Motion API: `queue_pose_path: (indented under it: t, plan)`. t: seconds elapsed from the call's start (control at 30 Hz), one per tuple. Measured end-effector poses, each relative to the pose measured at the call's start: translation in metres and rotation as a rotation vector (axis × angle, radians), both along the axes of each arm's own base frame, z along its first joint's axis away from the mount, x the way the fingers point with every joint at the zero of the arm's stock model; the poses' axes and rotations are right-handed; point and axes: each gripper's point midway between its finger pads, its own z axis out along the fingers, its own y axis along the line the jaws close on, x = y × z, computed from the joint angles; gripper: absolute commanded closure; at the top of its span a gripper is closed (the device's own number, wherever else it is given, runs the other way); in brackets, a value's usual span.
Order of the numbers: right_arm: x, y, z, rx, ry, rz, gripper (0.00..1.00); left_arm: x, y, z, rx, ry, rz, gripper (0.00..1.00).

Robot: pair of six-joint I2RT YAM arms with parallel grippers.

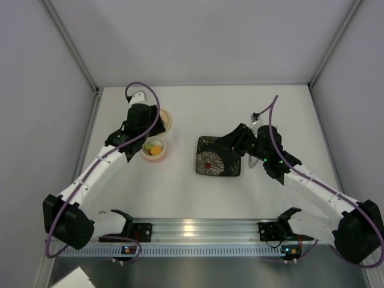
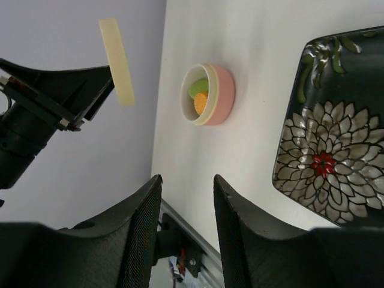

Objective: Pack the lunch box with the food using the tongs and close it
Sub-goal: Close the box lid on the packing box.

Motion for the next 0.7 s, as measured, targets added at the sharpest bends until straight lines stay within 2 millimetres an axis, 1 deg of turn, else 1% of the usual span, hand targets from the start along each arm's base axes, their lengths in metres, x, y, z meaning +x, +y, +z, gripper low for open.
queue_pose_path:
  t: [0.07, 0.2, 0.27, 0.4, 0.53, 0.7]
  plan:
    - [-0.003, -0.004, -0.004, -0.035, -0.002, 0.002, 0.61, 0.003, 0.003, -0.014, 0.023, 0.036, 0.027, 1.0]
    - [-0.008, -0.009, -0.005, -0.064, -0.015, 0.007, 0.61, 0.005, 0.009, -0.044, 0.064, 0.116, 0.073, 1.0]
    - [-0.01, -0.01, -0.006, -0.077, -0.017, 0.009, 0.6, 0.005, 0.012, -0.055, 0.081, 0.147, 0.094, 1.0]
    - [-0.012, -0.012, -0.01, -0.09, -0.018, 0.013, 0.6, 0.004, 0.017, -0.07, 0.11, 0.186, 0.123, 1.0]
    - [-0.015, -0.014, -0.021, -0.103, 0.004, 0.015, 0.6, 0.001, 0.022, -0.082, 0.124, 0.212, 0.146, 1.0]
    - [-0.019, -0.016, -0.034, -0.118, 0.03, 0.017, 0.61, -0.009, 0.029, -0.107, 0.149, 0.267, 0.167, 1.0]
